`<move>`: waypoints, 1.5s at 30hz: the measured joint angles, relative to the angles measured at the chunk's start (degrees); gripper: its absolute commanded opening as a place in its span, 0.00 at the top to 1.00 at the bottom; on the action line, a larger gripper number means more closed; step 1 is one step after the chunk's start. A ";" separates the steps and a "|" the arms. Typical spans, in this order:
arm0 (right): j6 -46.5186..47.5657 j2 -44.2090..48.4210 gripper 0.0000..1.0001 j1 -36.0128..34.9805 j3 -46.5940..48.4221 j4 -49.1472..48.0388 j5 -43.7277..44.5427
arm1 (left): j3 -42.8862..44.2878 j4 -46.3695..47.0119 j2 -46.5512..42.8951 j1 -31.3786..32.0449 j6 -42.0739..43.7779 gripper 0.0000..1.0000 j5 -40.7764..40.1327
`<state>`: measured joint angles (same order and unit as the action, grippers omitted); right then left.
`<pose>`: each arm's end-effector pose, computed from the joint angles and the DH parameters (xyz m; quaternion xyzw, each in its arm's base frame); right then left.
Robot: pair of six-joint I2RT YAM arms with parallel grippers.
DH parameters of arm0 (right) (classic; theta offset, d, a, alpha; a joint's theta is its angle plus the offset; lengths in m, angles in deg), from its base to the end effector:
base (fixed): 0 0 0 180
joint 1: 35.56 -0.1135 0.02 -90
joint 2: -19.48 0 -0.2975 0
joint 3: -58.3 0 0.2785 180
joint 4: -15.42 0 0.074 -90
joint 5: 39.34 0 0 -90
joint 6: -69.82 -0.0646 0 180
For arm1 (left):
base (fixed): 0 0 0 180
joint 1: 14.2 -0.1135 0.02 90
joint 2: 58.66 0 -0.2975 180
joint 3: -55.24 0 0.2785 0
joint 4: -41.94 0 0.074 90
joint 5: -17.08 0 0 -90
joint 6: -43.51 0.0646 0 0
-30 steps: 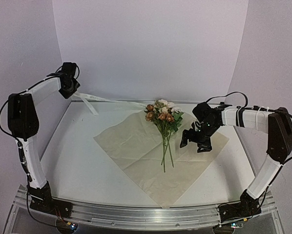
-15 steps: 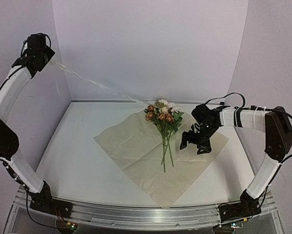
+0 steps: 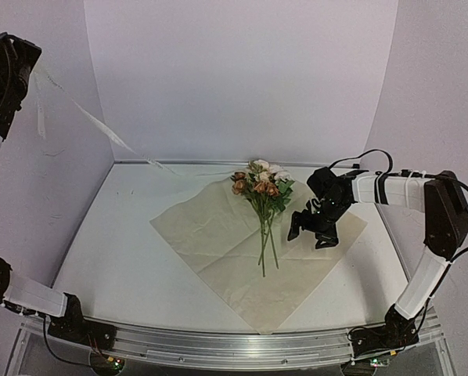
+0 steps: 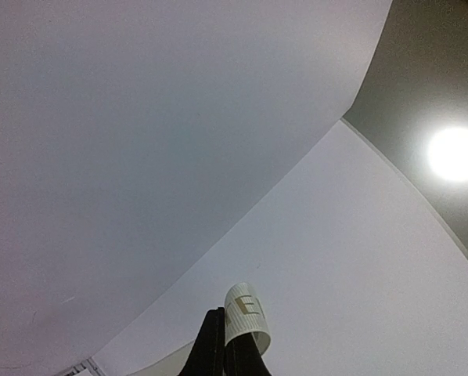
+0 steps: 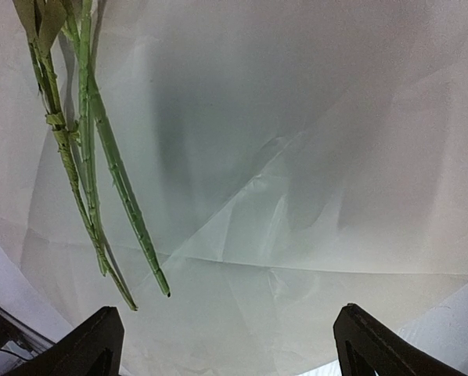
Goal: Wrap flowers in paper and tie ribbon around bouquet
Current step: Place the left side of the ribbon at the center of the board, then pick up the corner of the board from the right side of the ribbon.
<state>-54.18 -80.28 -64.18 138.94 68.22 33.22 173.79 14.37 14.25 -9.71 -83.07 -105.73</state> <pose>0.3205 0.1969 0.1865 0.0220 0.9762 0.2086 0.0549 0.2512 0.0154 0.6368 -0.3754 0.4783 -0.1170 0.7853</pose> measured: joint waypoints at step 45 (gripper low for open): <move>1.30 0.00 0.02 -0.02 0.05 1.70 0.09 | -31.79 -7.14 29.01 19.30 11.90 0.18 28.38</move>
<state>-52.88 -80.28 -64.20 138.99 69.92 33.31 142.00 7.23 43.26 9.59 -71.17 -77.35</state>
